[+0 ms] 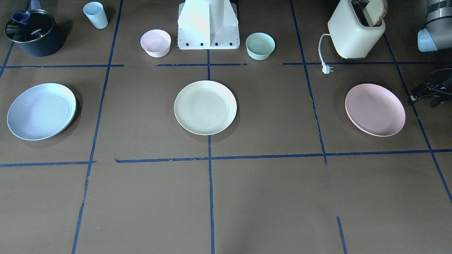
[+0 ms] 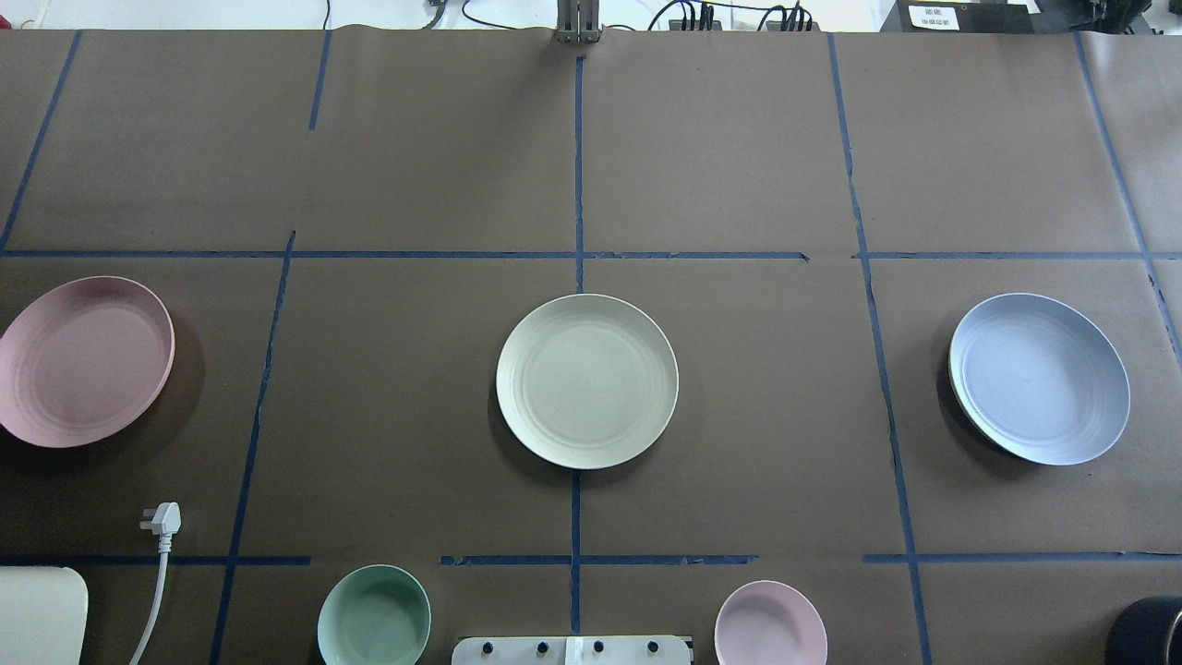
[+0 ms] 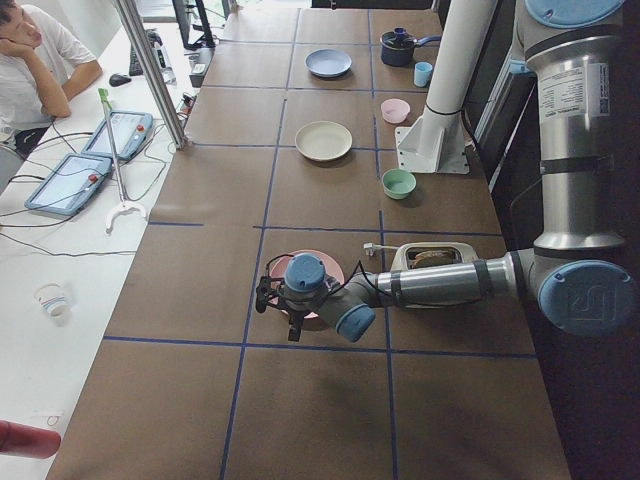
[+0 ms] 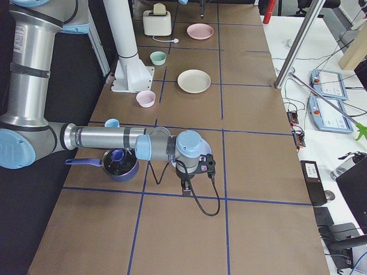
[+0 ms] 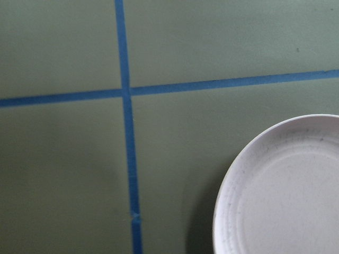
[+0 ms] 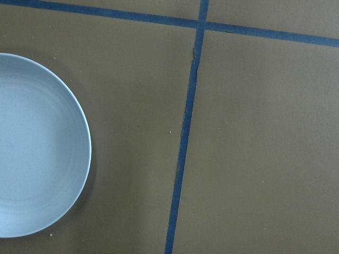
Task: Stack three plates with pink and blue
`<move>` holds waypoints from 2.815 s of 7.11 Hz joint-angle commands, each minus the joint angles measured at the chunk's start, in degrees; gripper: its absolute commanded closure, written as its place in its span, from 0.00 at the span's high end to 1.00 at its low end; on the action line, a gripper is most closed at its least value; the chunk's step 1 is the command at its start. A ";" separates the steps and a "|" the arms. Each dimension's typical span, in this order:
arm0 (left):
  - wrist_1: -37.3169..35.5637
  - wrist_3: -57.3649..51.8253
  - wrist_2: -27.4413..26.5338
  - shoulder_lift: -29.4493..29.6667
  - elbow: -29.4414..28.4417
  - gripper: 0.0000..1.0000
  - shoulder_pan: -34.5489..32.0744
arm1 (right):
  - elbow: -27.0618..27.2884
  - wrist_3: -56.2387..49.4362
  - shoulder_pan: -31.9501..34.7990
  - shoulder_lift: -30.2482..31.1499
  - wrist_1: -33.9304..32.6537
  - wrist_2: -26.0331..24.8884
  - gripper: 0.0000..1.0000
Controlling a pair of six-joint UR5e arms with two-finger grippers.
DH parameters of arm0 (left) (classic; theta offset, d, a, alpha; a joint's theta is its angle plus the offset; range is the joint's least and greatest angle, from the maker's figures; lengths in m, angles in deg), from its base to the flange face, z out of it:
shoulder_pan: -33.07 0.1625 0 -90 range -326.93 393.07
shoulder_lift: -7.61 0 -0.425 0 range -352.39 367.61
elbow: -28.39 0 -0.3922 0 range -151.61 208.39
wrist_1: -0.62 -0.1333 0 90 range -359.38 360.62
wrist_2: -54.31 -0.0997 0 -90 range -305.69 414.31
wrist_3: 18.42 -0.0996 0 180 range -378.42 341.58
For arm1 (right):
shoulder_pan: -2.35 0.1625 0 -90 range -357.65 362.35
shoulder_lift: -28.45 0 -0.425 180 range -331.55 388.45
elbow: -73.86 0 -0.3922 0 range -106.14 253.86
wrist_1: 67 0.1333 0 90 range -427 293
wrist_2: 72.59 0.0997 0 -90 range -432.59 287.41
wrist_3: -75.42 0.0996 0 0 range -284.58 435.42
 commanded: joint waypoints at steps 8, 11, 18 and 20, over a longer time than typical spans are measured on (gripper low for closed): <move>4.12 12.76 10.44 5.54 -2.75 0.00 5.80 | -0.08 -0.05 0.00 0.00 0.00 0.09 1.00; 3.60 31.06 9.69 10.11 8.64 0.00 5.88 | -0.08 -0.05 0.00 0.09 0.00 0.01 1.00; -15.53 45.87 -13.06 38.42 9.56 0.00 33.72 | -0.08 0.04 0.00 0.00 0.00 0.01 1.00; -15.74 45.88 -14.49 38.70 9.65 0.00 35.85 | -0.08 0.04 0.00 0.09 -0.09 0.01 1.00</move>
